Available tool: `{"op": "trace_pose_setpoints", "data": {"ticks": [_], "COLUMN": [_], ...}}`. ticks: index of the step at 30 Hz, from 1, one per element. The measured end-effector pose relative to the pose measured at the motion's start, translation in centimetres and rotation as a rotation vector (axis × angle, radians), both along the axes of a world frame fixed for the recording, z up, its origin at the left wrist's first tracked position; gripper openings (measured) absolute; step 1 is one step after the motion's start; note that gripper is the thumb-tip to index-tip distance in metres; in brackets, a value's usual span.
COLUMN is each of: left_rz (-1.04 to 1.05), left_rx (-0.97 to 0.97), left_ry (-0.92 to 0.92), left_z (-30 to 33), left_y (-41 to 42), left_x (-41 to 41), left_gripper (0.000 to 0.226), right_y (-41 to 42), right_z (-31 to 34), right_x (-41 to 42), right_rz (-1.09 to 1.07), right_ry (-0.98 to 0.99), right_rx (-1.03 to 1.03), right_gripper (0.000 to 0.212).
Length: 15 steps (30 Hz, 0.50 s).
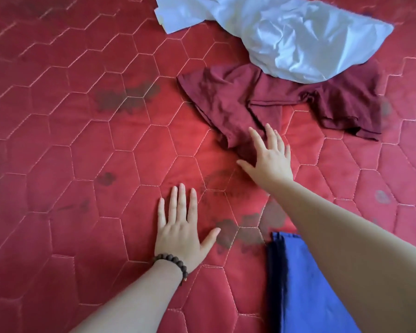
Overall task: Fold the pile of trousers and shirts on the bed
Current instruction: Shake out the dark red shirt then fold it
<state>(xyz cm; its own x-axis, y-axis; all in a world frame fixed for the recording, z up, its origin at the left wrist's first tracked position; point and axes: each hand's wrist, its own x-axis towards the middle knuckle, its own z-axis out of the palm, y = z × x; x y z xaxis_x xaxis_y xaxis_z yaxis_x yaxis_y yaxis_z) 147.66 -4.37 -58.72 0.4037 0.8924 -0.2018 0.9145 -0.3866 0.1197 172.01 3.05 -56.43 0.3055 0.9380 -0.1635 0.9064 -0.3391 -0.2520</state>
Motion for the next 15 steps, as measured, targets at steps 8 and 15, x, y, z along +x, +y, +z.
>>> {"op": "trace_pose_setpoints", "data": {"ticks": [8, 15], "left_rz": [-0.007, -0.035], "left_rx": [-0.018, -0.036], "left_ry": [-0.019, 0.024], "left_z": [-0.3, -0.1], "left_y": [0.4, 0.6], "left_x": [-0.2, -0.2], "left_gripper": [0.097, 0.082], "right_y": [2.2, -6.7], "right_z": [-0.3, 1.5], "right_x": [-4.2, -12.0], "right_rz": [-0.137, 0.033], "right_ry": [0.276, 0.421], "right_rx": [0.157, 0.023], "right_gripper": [0.053, 0.051]}}
